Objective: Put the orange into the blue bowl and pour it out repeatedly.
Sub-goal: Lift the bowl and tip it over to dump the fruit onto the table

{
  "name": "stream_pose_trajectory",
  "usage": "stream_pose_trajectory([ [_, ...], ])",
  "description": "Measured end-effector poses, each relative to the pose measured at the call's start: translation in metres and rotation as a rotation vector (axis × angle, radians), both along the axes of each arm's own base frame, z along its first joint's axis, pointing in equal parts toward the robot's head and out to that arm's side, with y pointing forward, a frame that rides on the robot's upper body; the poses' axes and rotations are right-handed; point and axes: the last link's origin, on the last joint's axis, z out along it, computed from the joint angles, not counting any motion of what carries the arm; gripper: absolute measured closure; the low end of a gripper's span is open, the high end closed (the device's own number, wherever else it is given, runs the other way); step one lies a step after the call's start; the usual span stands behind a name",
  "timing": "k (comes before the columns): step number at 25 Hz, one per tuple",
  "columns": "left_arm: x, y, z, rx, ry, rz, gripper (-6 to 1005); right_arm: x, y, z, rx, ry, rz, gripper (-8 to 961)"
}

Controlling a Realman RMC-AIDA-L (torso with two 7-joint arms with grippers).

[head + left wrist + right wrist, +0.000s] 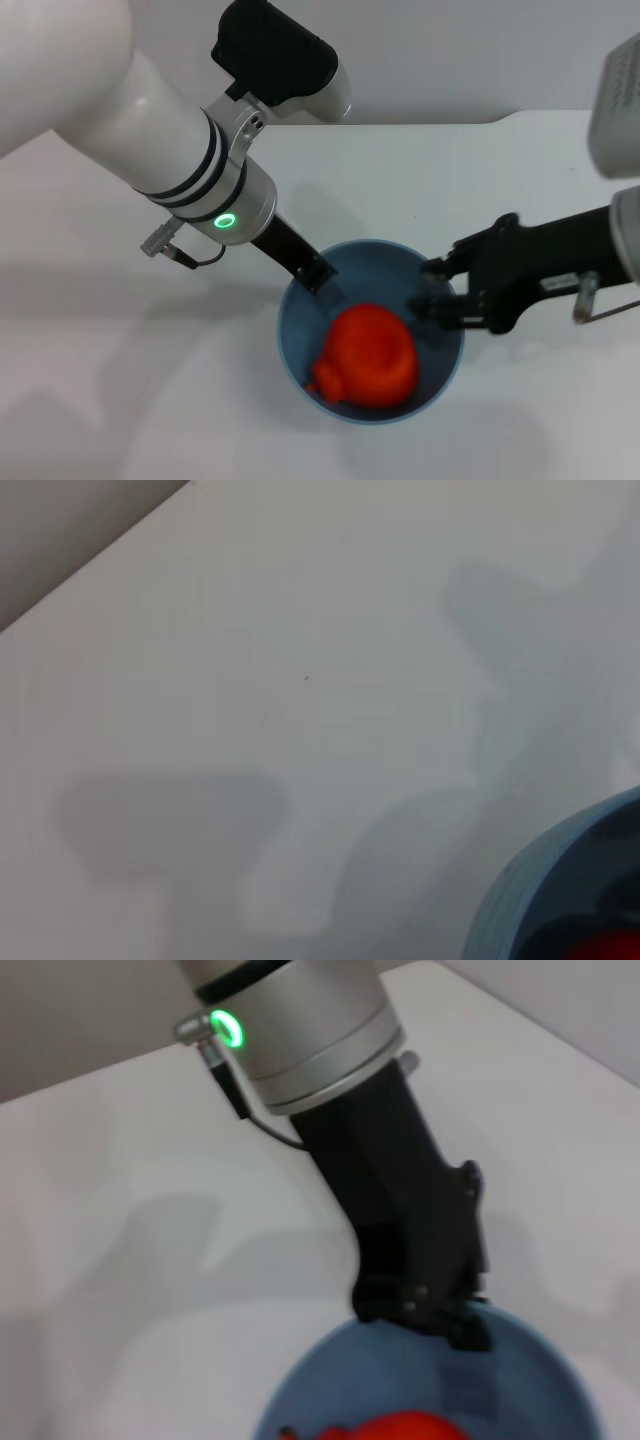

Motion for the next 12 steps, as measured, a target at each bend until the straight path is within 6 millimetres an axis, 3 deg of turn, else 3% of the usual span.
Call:
stream_pose_trajectory([
  [3,0.0,0.002,0.001,0.013,0.005,-0.011,1000,0.009,0.005,0.012,0.048,0.016,-0.069,567],
  [7,-0.001,0.009,0.006,0.078,0.026,-0.048,1001,0.036,0.011,0.033,0.14,-0.005,-0.228,567],
  [12,-0.002,0.015,0.013,0.207,0.036,-0.175,1001,0.071,0.003,0.051,0.173,-0.049,-0.406,568],
])
